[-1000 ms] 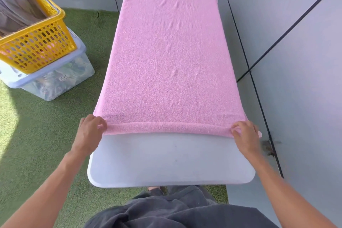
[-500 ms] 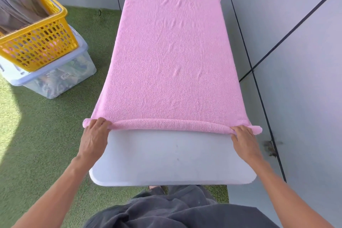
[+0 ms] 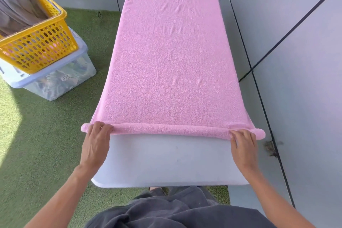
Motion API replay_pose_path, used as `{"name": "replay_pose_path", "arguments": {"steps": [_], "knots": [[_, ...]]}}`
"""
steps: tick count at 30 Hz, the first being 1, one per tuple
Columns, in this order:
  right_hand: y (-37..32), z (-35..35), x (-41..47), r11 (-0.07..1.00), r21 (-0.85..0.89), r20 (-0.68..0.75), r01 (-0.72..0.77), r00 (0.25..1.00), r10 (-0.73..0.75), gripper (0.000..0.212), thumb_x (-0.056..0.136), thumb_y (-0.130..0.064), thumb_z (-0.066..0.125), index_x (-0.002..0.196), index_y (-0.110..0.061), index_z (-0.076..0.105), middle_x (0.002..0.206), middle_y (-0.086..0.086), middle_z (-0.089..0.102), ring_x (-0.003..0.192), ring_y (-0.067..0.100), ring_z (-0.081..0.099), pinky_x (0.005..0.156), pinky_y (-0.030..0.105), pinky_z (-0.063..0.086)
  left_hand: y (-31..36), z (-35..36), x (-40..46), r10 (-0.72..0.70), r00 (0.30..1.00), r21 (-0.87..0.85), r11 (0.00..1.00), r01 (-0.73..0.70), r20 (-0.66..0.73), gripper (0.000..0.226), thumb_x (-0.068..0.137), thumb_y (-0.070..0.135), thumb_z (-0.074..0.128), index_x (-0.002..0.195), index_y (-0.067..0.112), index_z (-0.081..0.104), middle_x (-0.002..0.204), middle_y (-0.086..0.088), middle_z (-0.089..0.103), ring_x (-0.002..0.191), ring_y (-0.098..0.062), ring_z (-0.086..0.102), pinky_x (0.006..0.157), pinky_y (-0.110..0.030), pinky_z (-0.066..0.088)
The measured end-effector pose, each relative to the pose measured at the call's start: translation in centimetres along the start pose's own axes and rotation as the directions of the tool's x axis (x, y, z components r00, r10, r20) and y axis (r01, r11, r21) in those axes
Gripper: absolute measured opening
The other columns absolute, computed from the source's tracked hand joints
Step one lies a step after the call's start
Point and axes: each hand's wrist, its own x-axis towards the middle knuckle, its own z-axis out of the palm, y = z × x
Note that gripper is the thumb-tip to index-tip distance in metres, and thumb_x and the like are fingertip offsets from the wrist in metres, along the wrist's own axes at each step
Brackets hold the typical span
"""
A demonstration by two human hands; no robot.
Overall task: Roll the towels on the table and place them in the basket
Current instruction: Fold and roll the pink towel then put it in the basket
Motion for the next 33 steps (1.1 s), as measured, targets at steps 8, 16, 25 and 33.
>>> {"name": "replay_pose_path", "arguments": {"steps": [8, 16, 25, 33], "knots": [[0.6, 0.3, 2.5, 0.993, 0.118, 0.209, -0.003, 0.978, -0.022, 0.036, 0.081, 0.008, 0.064, 0.116, -0.001, 0.062, 0.113, 0.013, 0.058, 0.112, 0.034, 0.048, 0.104, 0.042, 0.036, 0.5, 0.7, 1.9, 0.018, 0.994, 0.087, 0.996, -0.028, 0.107, 0.032, 0.074, -0.005, 0.072, 0.103, 0.006, 0.061, 0.105, -0.010, 0.060, 0.099, -0.034, 0.051, 0.077, -0.046, 0.044], [1.8, -2.2, 6.1, 0.981, 0.167, 0.535, -0.096, 0.845, -0.008, 0.020, 0.086, -0.003, 0.065, 0.105, -0.008, 0.067, 0.102, 0.007, 0.064, 0.098, 0.025, 0.059, 0.085, 0.031, 0.041, -2.9, -0.7, 4.4, -0.067, 0.873, -0.098, 0.987, 0.130, 0.483, 0.029, 0.092, 0.011, 0.060, 0.121, 0.011, 0.063, 0.115, -0.006, 0.066, 0.109, -0.027, 0.057, 0.093, -0.039, 0.043], [0.5, 0.3, 1.1, 0.994, -0.035, 0.080, 0.105, 0.992, -0.102, 0.039, 0.083, -0.016, 0.070, 0.120, -0.009, 0.061, 0.119, 0.005, 0.058, 0.116, 0.030, 0.048, 0.106, 0.040, 0.033, 0.0, -0.2, 1.4, 0.100, 0.994, -0.047, 0.994, -0.098, 0.044, 0.021, 0.082, 0.007, 0.072, 0.102, 0.005, 0.067, 0.101, -0.010, 0.056, 0.090, -0.030, 0.052, 0.065, -0.046, 0.052], [0.4, 1.1, 3.0, 0.998, 0.066, 0.163, 0.018, 0.986, -0.028, 0.032, 0.081, -0.001, 0.071, 0.112, 0.000, 0.064, 0.107, 0.012, 0.058, 0.107, 0.033, 0.048, 0.101, 0.043, 0.036, -0.4, 0.5, 3.6, 0.090, 0.981, 0.000, 0.996, -0.091, 0.172, 0.033, 0.075, -0.002, 0.075, 0.106, 0.005, 0.065, 0.101, -0.010, 0.064, 0.095, -0.035, 0.058, 0.076, -0.049, 0.049]]}}
